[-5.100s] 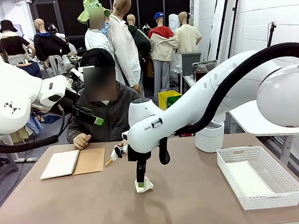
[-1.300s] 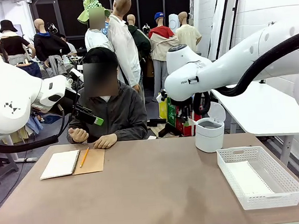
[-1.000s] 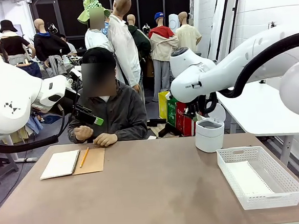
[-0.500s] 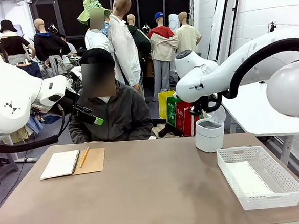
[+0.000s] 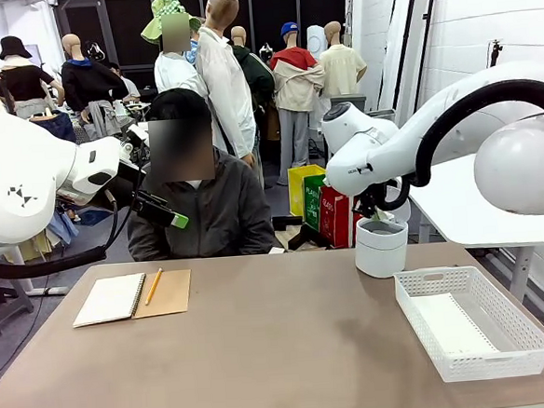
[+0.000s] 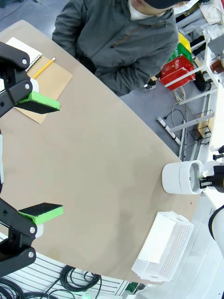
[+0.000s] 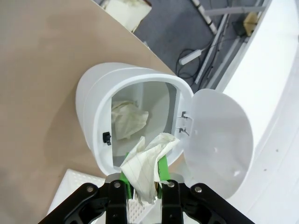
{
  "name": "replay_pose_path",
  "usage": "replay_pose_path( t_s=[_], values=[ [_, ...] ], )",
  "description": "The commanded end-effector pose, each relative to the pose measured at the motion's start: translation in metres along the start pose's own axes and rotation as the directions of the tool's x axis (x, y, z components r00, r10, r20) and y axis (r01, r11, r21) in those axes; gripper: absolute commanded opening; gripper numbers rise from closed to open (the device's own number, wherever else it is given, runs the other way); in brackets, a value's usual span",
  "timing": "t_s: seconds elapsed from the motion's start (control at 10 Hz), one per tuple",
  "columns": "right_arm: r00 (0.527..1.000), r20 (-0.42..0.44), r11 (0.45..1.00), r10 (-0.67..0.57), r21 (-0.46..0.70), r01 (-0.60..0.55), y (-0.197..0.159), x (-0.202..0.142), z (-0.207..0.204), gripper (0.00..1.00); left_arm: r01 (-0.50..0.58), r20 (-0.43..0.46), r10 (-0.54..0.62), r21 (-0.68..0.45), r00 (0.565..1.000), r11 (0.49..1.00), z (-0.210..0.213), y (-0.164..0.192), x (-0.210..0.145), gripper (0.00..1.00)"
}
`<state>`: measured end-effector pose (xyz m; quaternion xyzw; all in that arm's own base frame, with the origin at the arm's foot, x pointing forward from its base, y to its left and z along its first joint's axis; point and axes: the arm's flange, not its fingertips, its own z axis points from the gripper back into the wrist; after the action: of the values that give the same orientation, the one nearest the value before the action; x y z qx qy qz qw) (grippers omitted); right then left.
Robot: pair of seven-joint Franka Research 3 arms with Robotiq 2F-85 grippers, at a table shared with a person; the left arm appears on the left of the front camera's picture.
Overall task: Sort the paper based on its condition.
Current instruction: If a person hands you a paper, place it in the Organizing basket , and if it's crumpled, put it in the Trash can.
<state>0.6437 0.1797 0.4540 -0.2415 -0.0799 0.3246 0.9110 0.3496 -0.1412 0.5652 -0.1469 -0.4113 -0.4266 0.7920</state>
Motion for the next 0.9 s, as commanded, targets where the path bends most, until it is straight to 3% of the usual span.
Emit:
replay_pose_path(
  t_s=[0.0,0.3,0.4,0.7,0.8],
  values=[
    [1.000,0.005,0.999,-0.029,-0.044,0.029,-0.003,0.009,-0.009,0.25,-0.011,-0.002,0.011,-0.007,1.000,1.000,0.000,0.000,-0.001,1.00],
    [0.997,0.061,0.998,-0.049,-0.048,0.052,-0.008,0.014,-0.020,0.25,-0.011,-0.002,0.011,-0.007,1.000,1.000,0.000,0.000,-0.001,1.00],
    [0.998,0.047,0.998,-0.052,-0.044,0.055,-0.007,0.015,-0.022,0.40,-0.011,-0.002,0.011,-0.007,1.000,1.000,0.000,0.000,-0.001,1.00],
    [0.995,0.067,0.995,-0.068,-0.064,0.072,-0.007,0.014,-0.020,1.00,-0.011,-0.002,0.011,-0.007,1.000,1.000,0.000,0.000,-0.001,1.00],
    [0.994,0.078,0.995,-0.074,-0.067,0.080,-0.007,0.013,-0.017,1.00,-0.011,-0.002,0.011,-0.007,1.000,1.000,0.000,0.000,-0.001,1.00]
  ],
)
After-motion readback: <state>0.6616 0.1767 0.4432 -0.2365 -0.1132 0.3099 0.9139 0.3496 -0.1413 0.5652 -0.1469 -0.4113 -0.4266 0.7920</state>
